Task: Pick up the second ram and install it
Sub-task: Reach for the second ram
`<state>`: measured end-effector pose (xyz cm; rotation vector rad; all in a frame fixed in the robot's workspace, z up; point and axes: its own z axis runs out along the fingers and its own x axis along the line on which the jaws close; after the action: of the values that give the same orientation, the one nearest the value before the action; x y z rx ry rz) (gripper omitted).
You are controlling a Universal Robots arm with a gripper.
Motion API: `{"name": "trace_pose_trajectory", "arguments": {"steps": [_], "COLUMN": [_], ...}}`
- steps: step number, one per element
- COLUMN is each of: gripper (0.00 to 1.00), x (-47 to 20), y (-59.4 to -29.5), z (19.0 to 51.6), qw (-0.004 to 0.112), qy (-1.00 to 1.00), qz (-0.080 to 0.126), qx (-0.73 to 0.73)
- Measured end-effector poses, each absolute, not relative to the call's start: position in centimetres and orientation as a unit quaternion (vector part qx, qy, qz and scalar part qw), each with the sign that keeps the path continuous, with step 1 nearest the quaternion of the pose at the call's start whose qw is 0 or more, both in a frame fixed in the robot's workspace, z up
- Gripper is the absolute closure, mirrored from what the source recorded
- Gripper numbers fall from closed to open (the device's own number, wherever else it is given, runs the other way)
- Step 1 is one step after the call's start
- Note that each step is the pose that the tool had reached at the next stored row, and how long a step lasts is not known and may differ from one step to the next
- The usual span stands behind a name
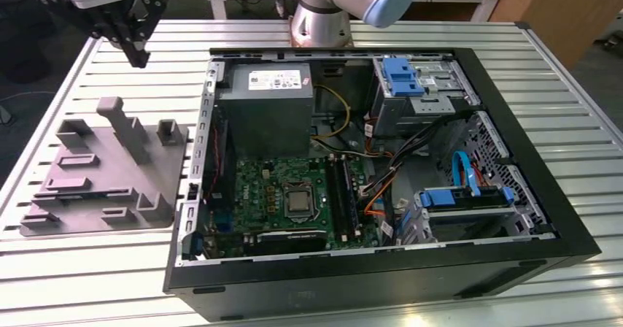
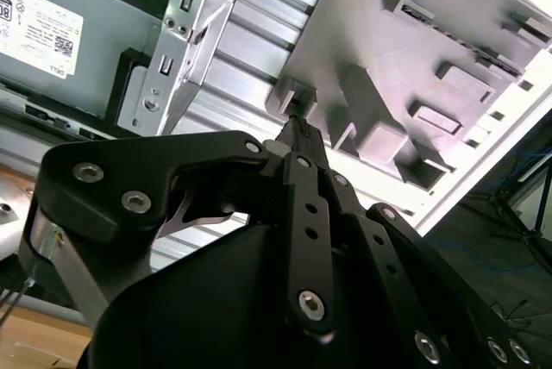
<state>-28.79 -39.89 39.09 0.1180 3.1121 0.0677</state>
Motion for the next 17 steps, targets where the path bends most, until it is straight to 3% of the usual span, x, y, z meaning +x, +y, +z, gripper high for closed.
{"name": "trace_pose_trajectory", "arguments": {"steps": [17], "gripper": [0.90], "x": [-32.3], "y": [-39.9], "z": [38.9], "qw": [0.013], "qy": [0.999], "qz": [0.022], "qx": [0.038]}}
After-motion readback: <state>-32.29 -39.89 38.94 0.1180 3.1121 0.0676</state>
